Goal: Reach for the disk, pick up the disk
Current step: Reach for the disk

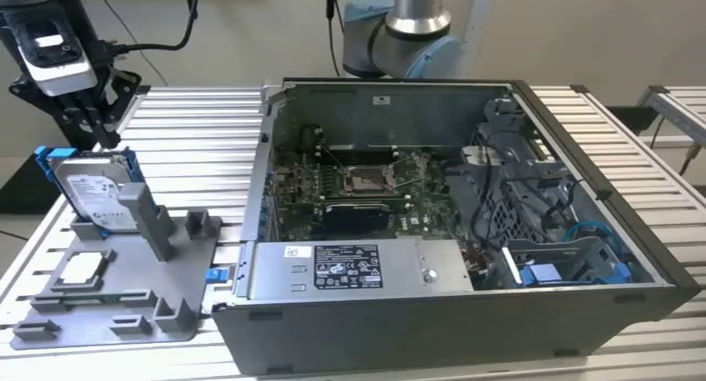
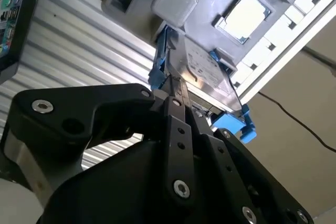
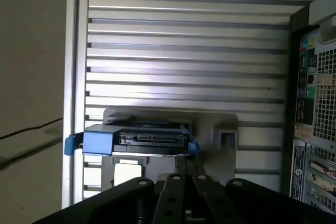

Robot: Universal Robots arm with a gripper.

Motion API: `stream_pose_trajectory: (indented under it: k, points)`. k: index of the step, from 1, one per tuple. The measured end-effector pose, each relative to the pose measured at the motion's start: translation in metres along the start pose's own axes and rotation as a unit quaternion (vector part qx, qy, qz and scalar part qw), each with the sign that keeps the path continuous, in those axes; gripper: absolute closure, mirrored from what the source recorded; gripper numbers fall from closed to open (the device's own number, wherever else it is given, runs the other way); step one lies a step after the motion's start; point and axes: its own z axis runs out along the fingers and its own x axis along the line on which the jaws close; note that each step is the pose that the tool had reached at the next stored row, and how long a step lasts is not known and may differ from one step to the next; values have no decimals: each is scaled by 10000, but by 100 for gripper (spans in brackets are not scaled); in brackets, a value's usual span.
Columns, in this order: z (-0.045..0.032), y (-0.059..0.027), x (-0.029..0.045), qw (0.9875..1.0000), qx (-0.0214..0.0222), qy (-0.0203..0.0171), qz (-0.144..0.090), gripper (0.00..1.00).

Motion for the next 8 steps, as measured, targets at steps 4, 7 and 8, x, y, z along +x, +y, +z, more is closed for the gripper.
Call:
stream_pose_trajectory:
  k: [4, 7, 8]
  points:
    - [8, 55, 165, 10000, 0, 0, 0, 100]
    - [9, 90, 301, 10000, 0, 0, 0, 100]
    - [10, 101, 347, 10000, 0, 0, 1, 100]
